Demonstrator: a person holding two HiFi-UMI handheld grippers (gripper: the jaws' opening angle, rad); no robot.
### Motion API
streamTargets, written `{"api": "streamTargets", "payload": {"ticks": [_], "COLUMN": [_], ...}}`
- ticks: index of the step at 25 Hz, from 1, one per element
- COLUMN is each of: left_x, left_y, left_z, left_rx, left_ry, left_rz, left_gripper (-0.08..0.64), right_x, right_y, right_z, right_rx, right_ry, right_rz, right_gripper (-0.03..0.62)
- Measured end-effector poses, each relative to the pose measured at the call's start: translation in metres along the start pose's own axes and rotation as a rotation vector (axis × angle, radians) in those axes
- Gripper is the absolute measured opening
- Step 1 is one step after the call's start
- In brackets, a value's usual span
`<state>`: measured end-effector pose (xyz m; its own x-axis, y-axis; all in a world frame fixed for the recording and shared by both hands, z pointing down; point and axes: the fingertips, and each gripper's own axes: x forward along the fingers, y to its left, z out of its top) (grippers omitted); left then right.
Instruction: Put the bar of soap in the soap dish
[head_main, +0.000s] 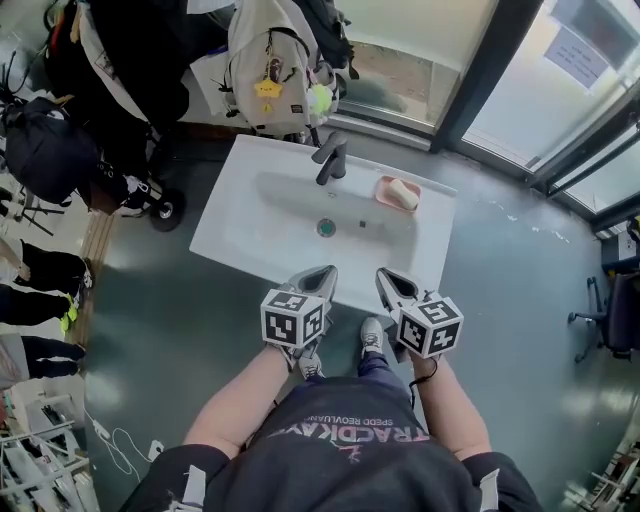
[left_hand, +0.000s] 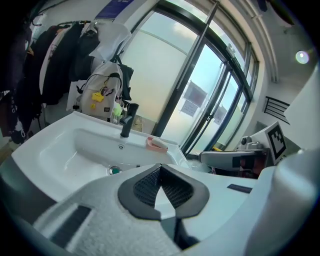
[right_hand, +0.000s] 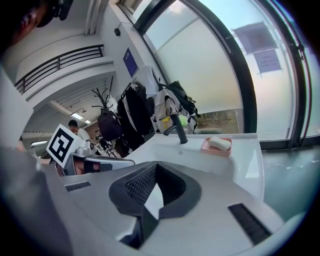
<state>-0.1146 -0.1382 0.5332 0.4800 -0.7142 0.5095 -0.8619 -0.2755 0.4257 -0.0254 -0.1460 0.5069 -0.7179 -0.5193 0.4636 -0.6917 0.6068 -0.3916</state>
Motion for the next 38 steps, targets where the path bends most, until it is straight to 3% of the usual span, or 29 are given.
{"api": "streamTargets", "payload": {"ticks": [8,19,30,38], "left_x": [-0.071,-0.141,-0.174,-0.184], "left_y": [-0.001,-0.017,-0.035,-0.043], "left_z": [-0.037,-0.089,-0.125,-0.126], "left_rx": [0.011,0.045,0.048,0.051], "left_ry": [0.003,0.061,0.067,0.052], "left_rz": [-0.059,-0.157,-0.216,-0.225], "left_gripper": [0.009,0.009,0.009,0.009], "right_x": [-0.020,-0.057,-0.092,-0.101], "right_y": [0.070,0.135,0.172,0.180], "right_z": [-0.031,-0.073,-0.133,-0.136], "right_rx": [-0.033,-0.015,-0.003,-0.004], "right_ry": [-0.002,-0.026,-0.002,-0.020], "right_rz": [0.000,-0.007,-0.023,-0.022], "right_gripper": [0.009,0.009,0.009,0.009]}}
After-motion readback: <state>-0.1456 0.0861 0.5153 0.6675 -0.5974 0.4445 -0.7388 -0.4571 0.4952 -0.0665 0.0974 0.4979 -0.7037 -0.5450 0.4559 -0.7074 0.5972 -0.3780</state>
